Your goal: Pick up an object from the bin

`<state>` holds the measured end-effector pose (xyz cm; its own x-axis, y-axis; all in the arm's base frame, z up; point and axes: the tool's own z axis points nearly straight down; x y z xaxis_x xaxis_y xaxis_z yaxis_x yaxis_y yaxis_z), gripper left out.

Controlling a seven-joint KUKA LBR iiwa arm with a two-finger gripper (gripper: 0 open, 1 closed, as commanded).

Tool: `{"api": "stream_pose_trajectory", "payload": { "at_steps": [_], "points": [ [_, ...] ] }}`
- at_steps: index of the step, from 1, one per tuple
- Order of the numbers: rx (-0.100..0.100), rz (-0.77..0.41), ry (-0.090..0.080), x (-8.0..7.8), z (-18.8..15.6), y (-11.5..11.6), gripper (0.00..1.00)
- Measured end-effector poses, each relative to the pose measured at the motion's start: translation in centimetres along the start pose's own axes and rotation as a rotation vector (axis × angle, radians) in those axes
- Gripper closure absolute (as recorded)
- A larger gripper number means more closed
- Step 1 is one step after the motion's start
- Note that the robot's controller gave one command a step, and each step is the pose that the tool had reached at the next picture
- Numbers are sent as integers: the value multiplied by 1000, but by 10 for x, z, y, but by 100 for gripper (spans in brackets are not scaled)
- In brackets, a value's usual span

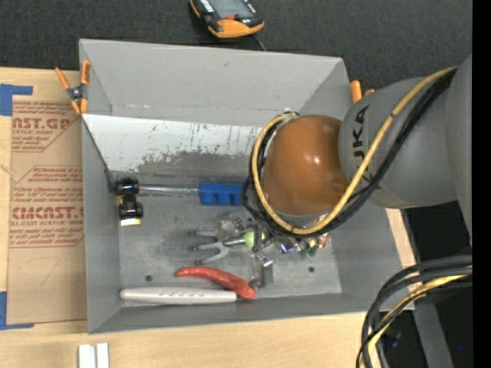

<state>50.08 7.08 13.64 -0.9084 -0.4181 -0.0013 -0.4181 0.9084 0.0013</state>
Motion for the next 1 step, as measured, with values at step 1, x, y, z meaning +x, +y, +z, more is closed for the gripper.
{"api": "stream_pose_trajectory", "payload": {
  "at_steps": [1],
  "points": [
    [-1,-61,0,18,13,7,0]
  ]
}}
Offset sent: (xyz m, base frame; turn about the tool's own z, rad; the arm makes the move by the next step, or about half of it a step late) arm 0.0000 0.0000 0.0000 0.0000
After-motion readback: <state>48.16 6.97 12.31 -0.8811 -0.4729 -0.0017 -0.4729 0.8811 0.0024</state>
